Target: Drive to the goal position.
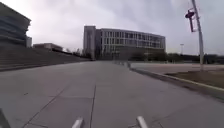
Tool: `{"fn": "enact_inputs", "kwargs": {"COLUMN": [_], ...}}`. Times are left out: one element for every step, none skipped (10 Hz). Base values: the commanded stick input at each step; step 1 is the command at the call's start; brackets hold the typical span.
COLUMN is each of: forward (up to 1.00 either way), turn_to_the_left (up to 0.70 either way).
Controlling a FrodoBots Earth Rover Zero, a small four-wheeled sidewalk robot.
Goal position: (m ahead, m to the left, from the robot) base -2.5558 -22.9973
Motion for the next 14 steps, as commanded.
{"fn": "enact_inputs", "kwargs": {"forward": [0.70, 0.70, 0.70, 0.70, 0.70, 0.70, 0.70, 0.70, 0.70, 0.70, 0.70, 0.70, 0.70, 0.70], "turn_to_the_left": [0.00, 0.00, 0.00, 0.00, 0.00, 0.00, 0.00, 0.00, 0.00, 0.00, 0.00, 0.00, 0.00, 0.00]}}
